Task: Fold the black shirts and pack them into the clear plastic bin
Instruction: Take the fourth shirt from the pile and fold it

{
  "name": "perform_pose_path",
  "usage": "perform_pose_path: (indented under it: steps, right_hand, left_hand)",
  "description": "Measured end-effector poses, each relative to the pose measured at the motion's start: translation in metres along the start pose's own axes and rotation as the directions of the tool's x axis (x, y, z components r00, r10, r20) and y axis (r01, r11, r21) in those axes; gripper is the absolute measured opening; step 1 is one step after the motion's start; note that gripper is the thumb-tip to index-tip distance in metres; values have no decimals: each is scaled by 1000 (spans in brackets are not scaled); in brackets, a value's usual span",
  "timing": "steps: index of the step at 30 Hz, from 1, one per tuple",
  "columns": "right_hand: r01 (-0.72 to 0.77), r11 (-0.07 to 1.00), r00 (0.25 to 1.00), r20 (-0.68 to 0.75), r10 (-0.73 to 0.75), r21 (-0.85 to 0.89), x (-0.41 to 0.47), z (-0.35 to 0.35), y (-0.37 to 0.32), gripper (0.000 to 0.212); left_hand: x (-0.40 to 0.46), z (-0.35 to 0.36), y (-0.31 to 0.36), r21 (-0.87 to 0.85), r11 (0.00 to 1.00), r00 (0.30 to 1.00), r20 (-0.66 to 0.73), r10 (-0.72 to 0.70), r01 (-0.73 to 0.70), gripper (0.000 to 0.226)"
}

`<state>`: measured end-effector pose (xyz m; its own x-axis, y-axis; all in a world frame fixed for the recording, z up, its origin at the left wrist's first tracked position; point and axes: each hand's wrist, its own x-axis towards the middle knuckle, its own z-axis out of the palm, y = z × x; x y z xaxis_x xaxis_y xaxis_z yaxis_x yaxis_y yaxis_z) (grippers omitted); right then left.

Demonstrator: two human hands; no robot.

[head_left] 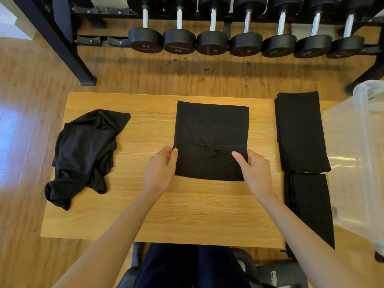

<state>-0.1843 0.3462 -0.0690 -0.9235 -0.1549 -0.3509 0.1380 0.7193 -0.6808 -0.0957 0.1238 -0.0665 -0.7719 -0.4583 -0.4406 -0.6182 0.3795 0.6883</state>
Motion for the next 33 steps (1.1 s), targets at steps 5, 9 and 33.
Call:
perform_pose_path:
  steps: [5, 9, 33]
  right_hand:
    - [21, 980, 998, -59, -33, -196, -1, 10, 5, 36]
    - [12, 950, 995, -93, -43, -313, -2, 14, 6, 35]
    - [465, 635, 882, 257, -396, -617, -30, 49, 16, 54]
  left_hand:
    - [-6, 6, -6, 106, 994, 997, -72, 35, -27, 30]
    - [-5, 7, -11, 173, 985, 995, -97, 35, -18, 29]
    - [-10, 38, -22, 613, 588, 837, 254, 485, -527, 58]
